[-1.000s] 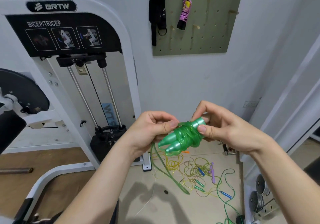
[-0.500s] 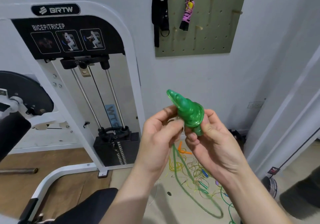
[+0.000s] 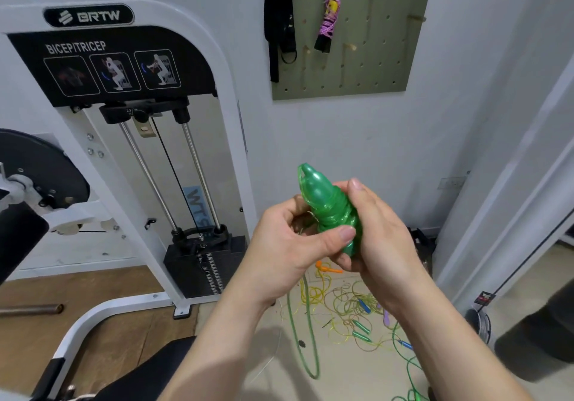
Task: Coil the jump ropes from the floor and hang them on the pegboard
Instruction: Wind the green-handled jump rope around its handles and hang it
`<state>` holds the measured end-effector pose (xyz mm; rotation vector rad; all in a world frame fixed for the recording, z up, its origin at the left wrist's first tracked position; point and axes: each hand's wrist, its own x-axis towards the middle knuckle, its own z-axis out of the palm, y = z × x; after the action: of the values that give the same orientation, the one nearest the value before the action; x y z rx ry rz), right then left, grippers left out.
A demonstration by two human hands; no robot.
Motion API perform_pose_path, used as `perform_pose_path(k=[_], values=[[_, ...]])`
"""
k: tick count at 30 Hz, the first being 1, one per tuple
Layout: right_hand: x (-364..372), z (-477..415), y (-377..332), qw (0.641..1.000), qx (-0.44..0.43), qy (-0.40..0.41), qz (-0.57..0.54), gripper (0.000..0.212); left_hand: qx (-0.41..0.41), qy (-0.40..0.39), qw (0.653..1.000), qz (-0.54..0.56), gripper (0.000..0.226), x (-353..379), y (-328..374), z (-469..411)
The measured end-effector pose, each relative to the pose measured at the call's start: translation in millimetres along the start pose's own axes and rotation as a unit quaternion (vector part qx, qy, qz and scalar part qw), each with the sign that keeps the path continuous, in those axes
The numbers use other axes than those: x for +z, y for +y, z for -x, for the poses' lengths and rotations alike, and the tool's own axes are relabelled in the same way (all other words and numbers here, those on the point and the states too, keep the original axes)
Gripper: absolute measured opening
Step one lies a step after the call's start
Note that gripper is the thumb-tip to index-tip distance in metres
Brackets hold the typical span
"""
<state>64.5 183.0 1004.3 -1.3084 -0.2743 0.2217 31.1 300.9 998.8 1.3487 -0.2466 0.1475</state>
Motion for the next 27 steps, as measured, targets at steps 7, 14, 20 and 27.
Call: perform_pose_path(k=[7,14,20,27], values=[[-2,-6,18,0.974,-0.156,0.158,0.041,0.042,0.042,0.099,0.945,-0.310,0.031,5,-11,0],[-23,-16,26,0.902,-0.244,0.218,0.281,0.056,0.216,0.072,0.703,-0.674,0.017,10,-13,8],[-39,-15,13,0.771,-0.235,0.184,0.563,0.042,0.262,0.002,0.649,-0.714,0.014,-1,6,11],[-43,-1,-5,0.688,-0.354,0.027,0.633,0.027,0.309,-0.087,0.674,-0.665,0.032,-7,36,-16]])
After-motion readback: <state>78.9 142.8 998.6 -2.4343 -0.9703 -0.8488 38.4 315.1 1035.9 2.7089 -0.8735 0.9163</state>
